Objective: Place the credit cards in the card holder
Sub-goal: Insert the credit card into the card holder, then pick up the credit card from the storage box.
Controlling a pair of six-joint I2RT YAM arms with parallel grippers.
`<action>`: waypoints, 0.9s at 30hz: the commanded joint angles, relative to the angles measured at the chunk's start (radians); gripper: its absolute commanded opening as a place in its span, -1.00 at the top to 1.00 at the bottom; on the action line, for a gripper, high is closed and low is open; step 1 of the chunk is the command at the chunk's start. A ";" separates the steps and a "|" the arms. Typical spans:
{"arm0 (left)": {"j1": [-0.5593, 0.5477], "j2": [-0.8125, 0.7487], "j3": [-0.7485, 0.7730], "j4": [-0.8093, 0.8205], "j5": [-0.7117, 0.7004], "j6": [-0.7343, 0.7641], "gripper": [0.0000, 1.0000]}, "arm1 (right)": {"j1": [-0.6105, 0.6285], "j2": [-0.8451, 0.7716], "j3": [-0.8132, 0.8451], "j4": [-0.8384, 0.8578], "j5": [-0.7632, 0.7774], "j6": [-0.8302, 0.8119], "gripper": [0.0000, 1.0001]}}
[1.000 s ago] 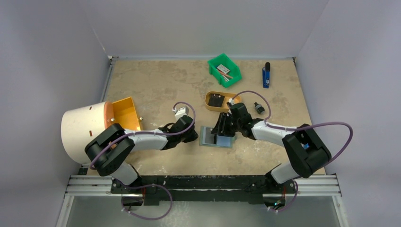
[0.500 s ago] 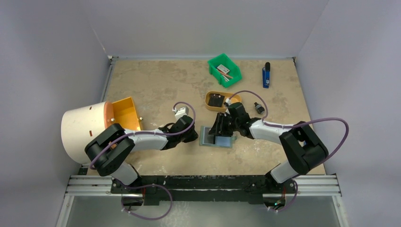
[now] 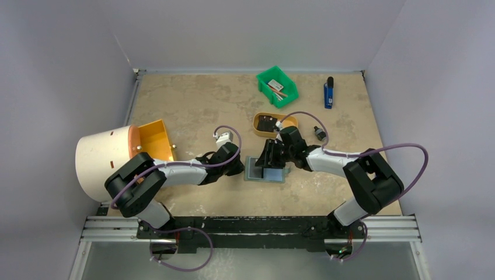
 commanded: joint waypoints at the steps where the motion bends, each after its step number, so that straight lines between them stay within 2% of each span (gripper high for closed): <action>1: -0.005 -0.005 0.006 0.006 -0.016 0.026 0.93 | 0.008 -0.009 0.045 0.049 -0.041 0.006 0.04; 8: -0.005 -0.001 0.018 -0.006 -0.018 0.034 0.94 | 0.011 -0.012 0.051 0.054 -0.052 0.006 0.04; 13: -0.004 -0.052 0.024 -0.058 -0.072 0.042 0.94 | 0.010 -0.115 0.053 -0.078 0.037 0.002 0.04; 17: -0.003 -0.142 0.029 -0.117 -0.144 0.058 0.94 | 0.008 -0.284 0.035 -0.190 0.217 -0.007 0.05; 19: -0.003 -0.197 0.024 -0.120 -0.169 0.069 0.89 | 0.008 -0.360 0.001 -0.229 0.279 -0.040 0.05; 23: -0.003 -0.278 0.009 -0.042 -0.132 0.097 0.46 | -0.015 -0.426 -0.088 -0.270 0.265 -0.055 0.09; 25: -0.003 -0.274 0.014 0.015 -0.073 0.113 0.40 | -0.023 -0.436 -0.137 -0.248 0.239 -0.030 0.13; 27: -0.003 -0.235 0.043 0.042 -0.017 0.126 0.43 | -0.034 -0.444 -0.182 -0.223 0.240 0.002 0.19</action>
